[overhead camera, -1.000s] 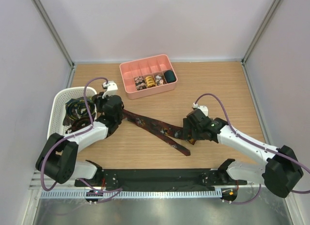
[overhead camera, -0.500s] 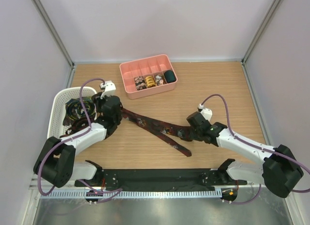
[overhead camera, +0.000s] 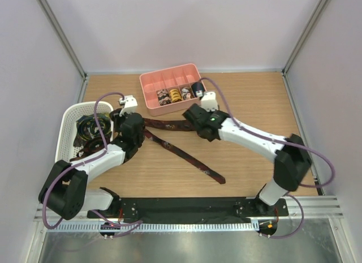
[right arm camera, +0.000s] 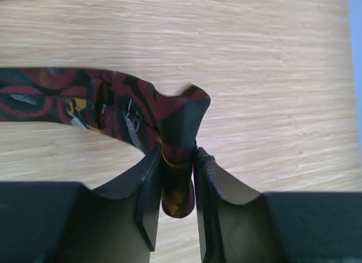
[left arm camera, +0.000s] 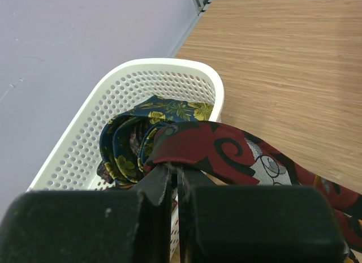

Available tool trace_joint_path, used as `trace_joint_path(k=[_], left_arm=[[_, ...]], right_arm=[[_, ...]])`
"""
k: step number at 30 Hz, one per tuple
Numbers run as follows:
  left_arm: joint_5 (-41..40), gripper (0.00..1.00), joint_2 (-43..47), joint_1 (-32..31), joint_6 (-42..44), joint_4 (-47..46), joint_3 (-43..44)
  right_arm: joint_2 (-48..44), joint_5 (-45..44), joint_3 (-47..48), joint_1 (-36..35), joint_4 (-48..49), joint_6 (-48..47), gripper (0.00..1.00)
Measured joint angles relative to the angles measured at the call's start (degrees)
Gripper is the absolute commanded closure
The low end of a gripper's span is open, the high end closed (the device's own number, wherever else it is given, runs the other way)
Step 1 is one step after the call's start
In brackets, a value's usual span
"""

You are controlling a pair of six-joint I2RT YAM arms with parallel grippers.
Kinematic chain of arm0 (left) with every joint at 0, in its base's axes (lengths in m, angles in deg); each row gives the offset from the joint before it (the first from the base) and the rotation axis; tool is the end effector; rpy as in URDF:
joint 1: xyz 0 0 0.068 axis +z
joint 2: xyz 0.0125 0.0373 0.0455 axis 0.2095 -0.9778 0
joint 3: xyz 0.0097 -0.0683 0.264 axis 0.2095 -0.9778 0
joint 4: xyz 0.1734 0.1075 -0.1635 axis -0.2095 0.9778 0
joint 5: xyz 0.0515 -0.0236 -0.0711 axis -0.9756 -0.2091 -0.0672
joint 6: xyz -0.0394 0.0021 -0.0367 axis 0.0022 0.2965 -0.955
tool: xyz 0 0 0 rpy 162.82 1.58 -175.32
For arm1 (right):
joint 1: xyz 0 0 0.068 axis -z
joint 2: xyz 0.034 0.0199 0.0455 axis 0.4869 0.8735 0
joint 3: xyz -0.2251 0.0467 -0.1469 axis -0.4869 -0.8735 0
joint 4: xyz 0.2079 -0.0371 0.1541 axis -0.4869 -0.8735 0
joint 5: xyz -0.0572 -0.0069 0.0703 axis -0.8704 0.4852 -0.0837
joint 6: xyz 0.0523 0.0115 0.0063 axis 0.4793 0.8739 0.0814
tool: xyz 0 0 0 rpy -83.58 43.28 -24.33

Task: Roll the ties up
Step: Flatten the tie

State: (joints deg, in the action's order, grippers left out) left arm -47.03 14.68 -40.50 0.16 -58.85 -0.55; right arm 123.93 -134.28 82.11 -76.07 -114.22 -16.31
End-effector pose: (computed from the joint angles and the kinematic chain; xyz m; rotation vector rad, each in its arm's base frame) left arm 0.2456 -0.0966 0.2356 -0.2443 1.7075 0.7299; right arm 0.2374 0.2148 0.2739 -0.0319 2.2146 -0.4151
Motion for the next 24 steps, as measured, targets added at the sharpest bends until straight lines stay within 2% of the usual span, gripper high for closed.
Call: trace_joint_path(k=[1, 2, 3, 6, 8, 11, 15, 19, 24], left_arm=[[0.02, 1.0, 0.0, 0.0, 0.0, 0.0, 0.0], [0.02, 1.0, 0.0, 0.0, -0.02, 0.02, 0.0], [-0.02, 1.0, 0.0, 0.0, -0.02, 0.13, 0.0], [-0.04, 1.0, 0.0, 0.0, 0.0, 0.24, 0.0], [-0.13, 1.0, 0.0, 0.0, 0.0, 0.31, 0.0], [-0.24, 1.0, 0.0, 0.0, 0.0, 0.33, 0.0], [-0.66, 1.0, 0.0, 0.0, 0.0, 0.31, 0.0], [-0.63, 1.0, 0.0, 0.0, 0.0, 0.33, 0.0], [-0.63, 1.0, 0.0, 0.0, -0.04, 0.42, 0.0]], right_arm=[[3.32, -2.25, 2.29, -1.64, -0.9, -0.76, 0.51], [7.58, -4.39, 5.01, -3.3, -2.82, -0.66, 0.33], [10.95, -5.84, 6.97, -4.46, -3.74, -0.57, 0.25], [20.55, -6.54, 10.14, -7.45, -4.81, -0.63, 0.13], [21.35, -4.57, 6.93, -8.31, -3.76, -1.46, 0.11], [15.08, 1.03, -0.04, -7.39, 0.57, -3.1, 0.12], [1.25, 8.96, -6.4, -2.97, 5.79, -3.98, 0.23], [-7.15, 17.68, -10.58, 4.28, 13.22, -4.07, 0.16], [-8.63, 32.41, -19.28, 13.66, 21.62, -3.69, 0.14]])
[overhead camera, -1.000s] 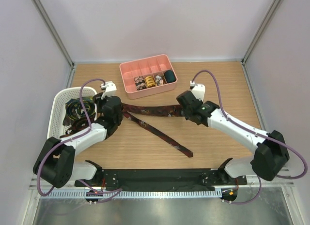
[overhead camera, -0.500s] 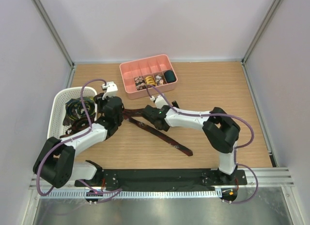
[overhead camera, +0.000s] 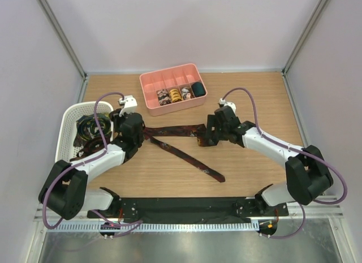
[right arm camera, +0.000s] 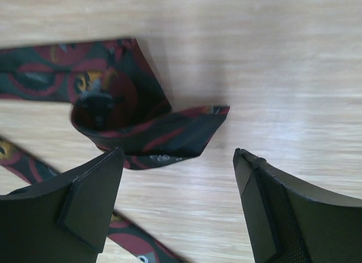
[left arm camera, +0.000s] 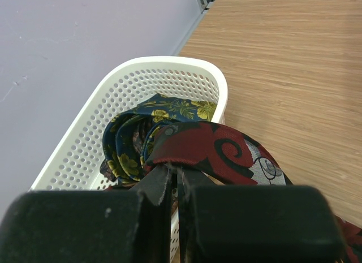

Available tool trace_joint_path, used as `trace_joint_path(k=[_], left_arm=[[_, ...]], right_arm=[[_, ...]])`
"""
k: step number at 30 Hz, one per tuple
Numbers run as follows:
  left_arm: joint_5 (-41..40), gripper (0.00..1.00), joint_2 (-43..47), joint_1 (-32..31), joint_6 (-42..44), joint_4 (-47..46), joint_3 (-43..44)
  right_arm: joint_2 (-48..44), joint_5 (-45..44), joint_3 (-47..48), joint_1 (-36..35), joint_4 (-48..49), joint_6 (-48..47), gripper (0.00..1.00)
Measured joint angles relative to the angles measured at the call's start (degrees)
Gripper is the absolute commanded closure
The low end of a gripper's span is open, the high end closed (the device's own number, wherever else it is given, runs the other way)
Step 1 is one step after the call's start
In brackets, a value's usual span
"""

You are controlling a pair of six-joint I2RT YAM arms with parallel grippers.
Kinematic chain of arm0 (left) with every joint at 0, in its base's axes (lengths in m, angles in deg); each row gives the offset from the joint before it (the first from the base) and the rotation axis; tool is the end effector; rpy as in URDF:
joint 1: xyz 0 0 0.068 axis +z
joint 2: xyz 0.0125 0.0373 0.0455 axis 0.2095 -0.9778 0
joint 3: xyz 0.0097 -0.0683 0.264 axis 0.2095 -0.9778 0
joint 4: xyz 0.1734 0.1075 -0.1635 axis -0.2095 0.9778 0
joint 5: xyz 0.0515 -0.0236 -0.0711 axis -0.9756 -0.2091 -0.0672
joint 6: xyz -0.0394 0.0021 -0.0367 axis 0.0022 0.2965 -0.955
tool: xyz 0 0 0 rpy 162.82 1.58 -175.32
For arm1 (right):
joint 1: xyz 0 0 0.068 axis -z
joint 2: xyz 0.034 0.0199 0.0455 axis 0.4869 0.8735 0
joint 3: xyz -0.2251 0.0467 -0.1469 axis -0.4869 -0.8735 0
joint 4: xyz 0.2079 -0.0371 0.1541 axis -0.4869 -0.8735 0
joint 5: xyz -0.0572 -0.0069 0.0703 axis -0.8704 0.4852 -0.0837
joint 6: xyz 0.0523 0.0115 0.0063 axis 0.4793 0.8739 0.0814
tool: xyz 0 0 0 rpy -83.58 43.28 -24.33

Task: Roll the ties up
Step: Flatten the tie

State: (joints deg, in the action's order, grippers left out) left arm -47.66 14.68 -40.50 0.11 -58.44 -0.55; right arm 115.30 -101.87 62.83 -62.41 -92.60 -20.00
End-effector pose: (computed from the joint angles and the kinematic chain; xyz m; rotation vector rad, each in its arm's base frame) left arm 0.2452 -0.0962 0.2351 -0.2487 1.7097 0.7431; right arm 0.2513 0.1528 0.2271 0.0214 2.4045 0.1438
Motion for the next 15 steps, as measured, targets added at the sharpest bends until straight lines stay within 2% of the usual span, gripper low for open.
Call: trace_joint_path(k=[2, 5, 7, 9, 10, 15], left_arm=[[0.02, 1.0, 0.07, 0.0, -0.11, 0.2, 0.0], [0.02, 1.0, 0.31, 0.0, -0.24, 0.48, 0.0], [0.04, 1.0, 0.55, 0.0, -0.35, 0.66, 0.0], [0.04, 1.0, 0.79, 0.0, -0.42, 0.68, 0.0], [0.02, 1.0, 0.96, 0.0, -0.44, 0.7, 0.0], [0.04, 1.0, 1.7, 0.0, -0.46, 1.05, 0.0]], right_arm=[[-0.28, 6.54, -4.0, 2.23, 3.37, 0.68, 0.16], [-0.48, 13.05, -8.33, 3.04, 7.19, 1.68, 0.27], [-0.31, 15.72, -9.6, 3.17, 9.25, 2.23, 0.44], [0.55, 17.44, -9.7, 3.48, 11.39, 2.93, 0.5], [1.42, 18.58, -9.75, 4.11, 13.2, 3.39, 0.56], [7.28, 21.51, -9.81, 8.35, 19.61, 5.09, 0.64]])
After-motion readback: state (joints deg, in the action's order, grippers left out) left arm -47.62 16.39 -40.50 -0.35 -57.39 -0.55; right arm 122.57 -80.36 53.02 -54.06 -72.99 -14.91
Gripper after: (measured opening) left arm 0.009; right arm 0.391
